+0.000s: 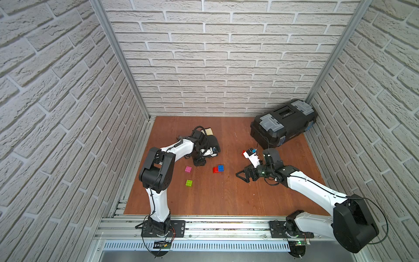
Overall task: Assemble the letter s with lego
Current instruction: Pick up the lego brick from the center of the board.
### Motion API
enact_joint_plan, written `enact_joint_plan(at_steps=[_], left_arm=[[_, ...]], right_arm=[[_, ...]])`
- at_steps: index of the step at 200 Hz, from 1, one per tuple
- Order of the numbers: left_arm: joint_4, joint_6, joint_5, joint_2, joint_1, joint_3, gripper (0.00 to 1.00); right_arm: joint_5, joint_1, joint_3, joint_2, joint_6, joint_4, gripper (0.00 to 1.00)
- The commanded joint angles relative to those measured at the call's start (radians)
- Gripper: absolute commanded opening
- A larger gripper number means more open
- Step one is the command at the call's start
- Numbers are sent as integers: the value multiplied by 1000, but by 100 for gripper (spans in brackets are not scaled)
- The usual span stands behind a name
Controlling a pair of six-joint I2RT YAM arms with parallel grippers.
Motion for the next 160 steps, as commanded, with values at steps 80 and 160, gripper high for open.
enact_joint_plan(at_steps=[80, 160], left_arm=[[-107, -52, 34, -8, -20, 78, 30], [-225, -118, 106, -83, -174, 149, 31]], right_arm=[[37, 10, 22, -20, -23, -2, 98], [70, 2, 22, -52, -33, -25, 99]])
